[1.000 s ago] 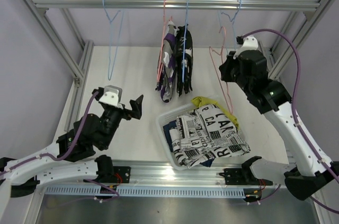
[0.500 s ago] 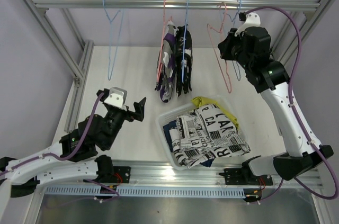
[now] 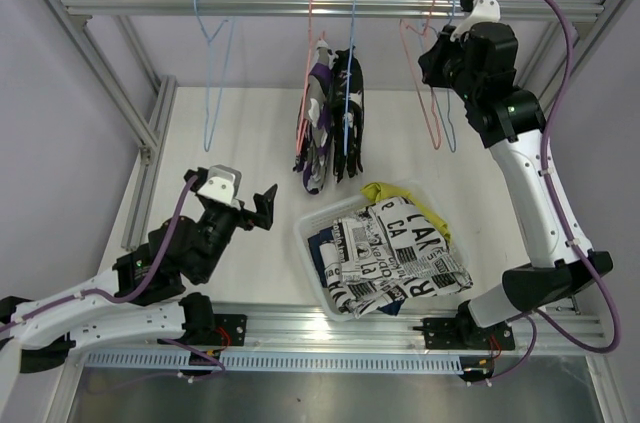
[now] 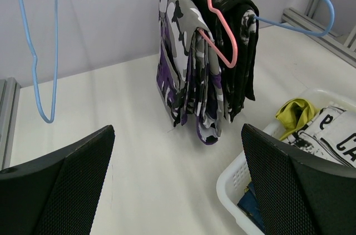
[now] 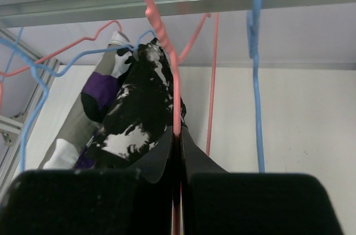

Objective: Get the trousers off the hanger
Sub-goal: Place the hanger at the clothesline.

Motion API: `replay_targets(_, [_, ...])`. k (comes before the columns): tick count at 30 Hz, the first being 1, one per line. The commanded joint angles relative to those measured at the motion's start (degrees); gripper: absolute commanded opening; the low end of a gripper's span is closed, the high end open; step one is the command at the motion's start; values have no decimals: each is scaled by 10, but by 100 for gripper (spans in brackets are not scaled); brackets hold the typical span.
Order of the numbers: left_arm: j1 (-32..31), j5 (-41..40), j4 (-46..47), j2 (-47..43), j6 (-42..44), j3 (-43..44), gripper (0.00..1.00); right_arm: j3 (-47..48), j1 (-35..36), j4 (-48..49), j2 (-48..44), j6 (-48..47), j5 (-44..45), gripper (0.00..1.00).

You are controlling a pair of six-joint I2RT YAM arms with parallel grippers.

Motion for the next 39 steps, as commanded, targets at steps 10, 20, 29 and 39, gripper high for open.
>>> replay_targets(10, [24, 19, 17, -3, 6, -5, 99, -47, -67, 69, 25, 16, -86, 0])
replay_targets(20, [31, 23, 16, -4, 4, -5, 99, -120, -74, 107, 9, 26, -105, 0])
replay_targets(29, [32, 28, 16, -6, 3, -5, 99, -172, -74, 112, -33, 39, -105, 64])
replay_targets(39, [36, 28, 15, -5, 3, -5, 99, -216, -74, 90, -114, 38, -101, 69])
